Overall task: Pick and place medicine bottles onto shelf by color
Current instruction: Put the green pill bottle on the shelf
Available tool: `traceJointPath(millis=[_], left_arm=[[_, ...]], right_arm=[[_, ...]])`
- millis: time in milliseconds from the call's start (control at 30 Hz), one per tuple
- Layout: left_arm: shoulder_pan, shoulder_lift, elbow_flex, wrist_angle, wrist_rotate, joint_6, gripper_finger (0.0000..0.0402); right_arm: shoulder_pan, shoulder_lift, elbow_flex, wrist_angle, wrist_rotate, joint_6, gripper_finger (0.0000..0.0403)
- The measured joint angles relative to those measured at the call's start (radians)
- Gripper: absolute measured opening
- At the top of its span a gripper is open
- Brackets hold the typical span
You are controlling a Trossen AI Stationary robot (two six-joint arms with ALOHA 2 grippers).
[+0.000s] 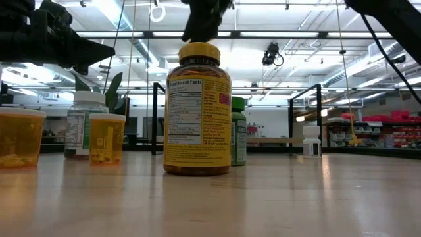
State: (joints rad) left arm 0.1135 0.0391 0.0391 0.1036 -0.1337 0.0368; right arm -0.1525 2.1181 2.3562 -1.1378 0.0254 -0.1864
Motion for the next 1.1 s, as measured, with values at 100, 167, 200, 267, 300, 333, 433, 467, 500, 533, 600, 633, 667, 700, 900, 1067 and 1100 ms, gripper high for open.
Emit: traceJointPath(millis=[100,167,200,267,300,333,433,467,500,533,600,633,667,700,900,1067,1100], left_arm=[[0.0,0.0,0.0,0.0,0.0,0.0,0.0027],[0.0,0.0,0.0,0.0,0.0,0.0,0.0025],[0.0,0.0,0.0,0.0,0.0,0.0,0.0025],[0.0,0.0,0.0,0.0,0.0,0.0,0.0027],[0.0,0.0,0.0,0.0,0.0,0.0,0.0028],[0.0,0.0,0.0,0.0,0.0,0.0,0.003],[0.0,0.0,0.0,0.0,0.0,0.0,0.0035],[0.0,0.0,0.0,0.0,0.0,0.0,0.0036],[0.0,0.0,0.0,0.0,0.0,0.0,0.0036],[0.0,0.0,0.0,0.0,0.0,0.0,0.0035],[0.0,0.0,0.0,0.0,0.0,0.0,0.0033],[0.0,0.0,0.0,0.0,0.0,0.0,0.0031],[0.0,0.0,0.0,0.0,0.0,0.0,0.0029],[0.0,0.0,0.0,0.0,0.0,0.0,0.0028],[0.0,0.0,0.0,0.0,0.0,0.0,0.0024],[0.0,0.0,0.0,0.0,0.0,0.0,0.0031],[0.0,0.0,0.0,0.0,0.0,0.0,0.0033]], right_arm=[[0.047,0.0,0.0,-0.001,0.023,0.006,0.0346],[0.07,-0.001,-0.012,0.002,0.024,0.022,0.0343],[0.082,-0.002,-0.021,-0.002,0.025,0.032,0.0342],[0.102,-0.001,-0.04,-0.014,0.027,0.051,0.034],[0.111,0.0,-0.05,-0.019,0.03,0.057,0.0339],[0.12,0.0,-0.06,-0.021,0.035,0.062,0.0338],[0.146,0.0,-0.097,-0.022,0.037,0.081,0.0338],[0.153,0.001,-0.106,-0.023,0.038,0.087,0.0338],[0.16,0.001,-0.115,-0.022,0.038,0.091,0.0338],[0.167,0.001,-0.121,-0.022,0.038,0.096,0.0338],[0.181,0.001,-0.132,-0.023,0.037,0.103,0.0338],[0.189,0.001,-0.138,-0.023,0.037,0.105,0.0338],[0.197,0.001,-0.143,-0.023,0.037,0.106,0.0338],[0.205,0.001,-0.147,-0.028,0.036,0.106,0.0338],[0.242,0.001,-0.148,-0.074,0.026,0.136,0.0338],[0.263,0.001,-0.148,-0.099,0.026,0.158,0.0339],[0.267,0.001,-0.148,-0.102,0.026,0.165,0.0339]])
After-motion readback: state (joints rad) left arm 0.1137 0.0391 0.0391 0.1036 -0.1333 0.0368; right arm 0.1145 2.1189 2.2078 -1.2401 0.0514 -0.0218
